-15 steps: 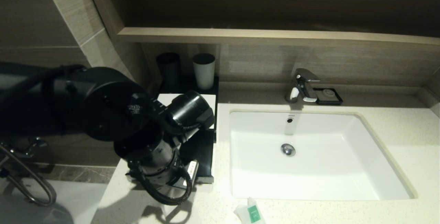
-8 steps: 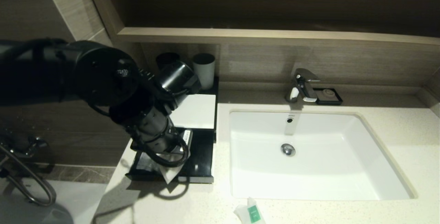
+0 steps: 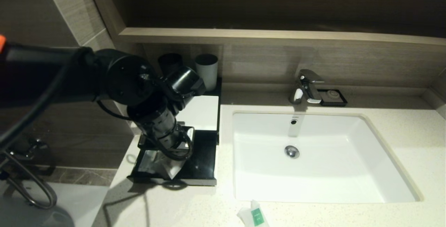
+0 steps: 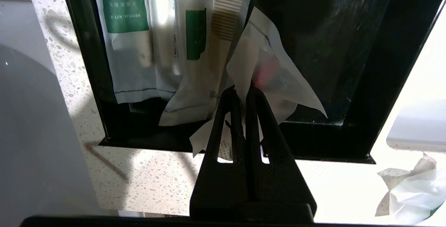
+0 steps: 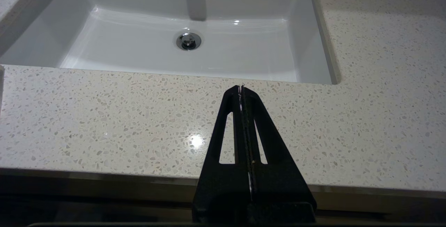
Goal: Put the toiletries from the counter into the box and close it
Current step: Place the bathroom toiletry into the drawer
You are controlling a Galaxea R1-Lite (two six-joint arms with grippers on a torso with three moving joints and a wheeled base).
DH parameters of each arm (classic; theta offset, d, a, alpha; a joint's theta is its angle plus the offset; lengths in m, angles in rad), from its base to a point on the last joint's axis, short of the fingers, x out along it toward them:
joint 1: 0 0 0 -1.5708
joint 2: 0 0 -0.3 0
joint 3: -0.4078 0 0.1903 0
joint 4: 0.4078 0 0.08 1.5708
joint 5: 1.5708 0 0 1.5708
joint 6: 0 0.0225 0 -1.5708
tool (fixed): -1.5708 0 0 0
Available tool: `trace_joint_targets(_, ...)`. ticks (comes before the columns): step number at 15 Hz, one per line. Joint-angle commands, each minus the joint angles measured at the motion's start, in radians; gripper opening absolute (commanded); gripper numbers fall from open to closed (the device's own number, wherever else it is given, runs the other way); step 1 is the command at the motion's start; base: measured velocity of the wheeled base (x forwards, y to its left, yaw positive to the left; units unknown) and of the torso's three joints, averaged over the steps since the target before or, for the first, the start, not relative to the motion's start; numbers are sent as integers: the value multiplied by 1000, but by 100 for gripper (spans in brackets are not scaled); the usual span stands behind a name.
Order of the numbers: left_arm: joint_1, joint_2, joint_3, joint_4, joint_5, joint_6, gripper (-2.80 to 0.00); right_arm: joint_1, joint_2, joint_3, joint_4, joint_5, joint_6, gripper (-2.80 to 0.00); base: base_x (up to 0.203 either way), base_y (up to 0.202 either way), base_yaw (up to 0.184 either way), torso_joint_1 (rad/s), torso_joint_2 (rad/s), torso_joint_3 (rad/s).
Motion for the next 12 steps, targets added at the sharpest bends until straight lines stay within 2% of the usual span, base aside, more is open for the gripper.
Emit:
trace_joint_targets(1,3,24,-14,6,2,-11,-280,0,-1,0,0,0,-1,-280,0,0,0,0,0,0)
trace_joint_targets(12,3,91,-56,-4,3,-50,-280,0,-1,0,0,0,-1,-280,0,0,0,0,0,0)
